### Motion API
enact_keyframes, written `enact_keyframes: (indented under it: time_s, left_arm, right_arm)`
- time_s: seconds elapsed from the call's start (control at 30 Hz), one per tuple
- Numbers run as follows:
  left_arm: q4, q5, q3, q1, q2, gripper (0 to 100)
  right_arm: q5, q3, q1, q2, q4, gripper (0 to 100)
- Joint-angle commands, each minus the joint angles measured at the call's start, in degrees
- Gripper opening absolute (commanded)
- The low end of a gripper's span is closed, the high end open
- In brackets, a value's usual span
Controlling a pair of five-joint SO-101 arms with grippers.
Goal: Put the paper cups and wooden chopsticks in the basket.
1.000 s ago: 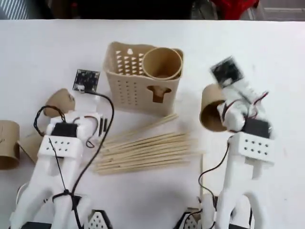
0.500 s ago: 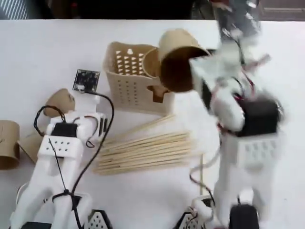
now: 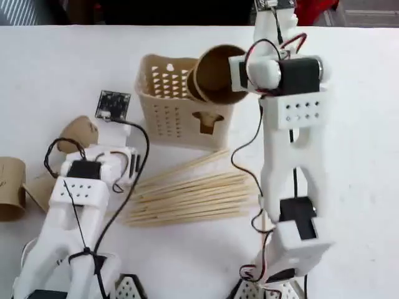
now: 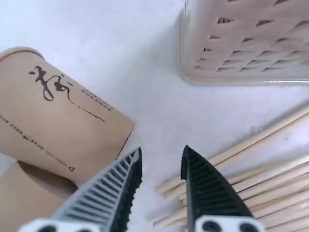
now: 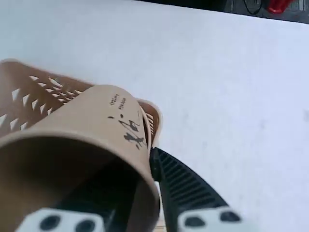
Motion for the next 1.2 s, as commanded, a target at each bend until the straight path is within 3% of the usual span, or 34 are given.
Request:
enact_keyframes:
  time_s: [0.0, 0.37, 0.57, 0.8, 0.93, 1.1, 1.17]
  left_arm:
    - [-1.32, -0.09, -0.35, -0.31, -1.36, 14]
    - [-1.32, -0.09, -0.35, -0.31, -1.36, 14]
    - [-1.32, -0.09, -0.26, -0.31, -1.36, 14]
    - [-1.32, -0.09, -0.26, -0.31, -1.36, 14]
    - [-1.32, -0.18, -0.7, -0.75, -1.71, 15]
    - [2.9, -0.62, -4.75, -3.47, -1.89, 15]
    - [7.82, -0.62, -8.62, -5.67, -2.77, 15]
  right_arm:
    - [-0.53, -3.52, -0.48, 1.19, 0.31, 1.8]
    - [-0.62, -2.9, -1.36, -2.24, 1.54, 2.2]
    - [-0.35, -3.6, -3.12, -1.54, 1.36, 17.7]
    - [-0.09, -3.87, -4.44, -1.71, -9.54, 29.6]
    - [0.0, -3.6, -4.26, -5.49, -4.7, 25.0]
    - [4.84, 0.35, -1.89, -12.88, 1.8, 0.4]
    - [7.03, 5.89, 0.04, -17.01, 1.63, 4.3]
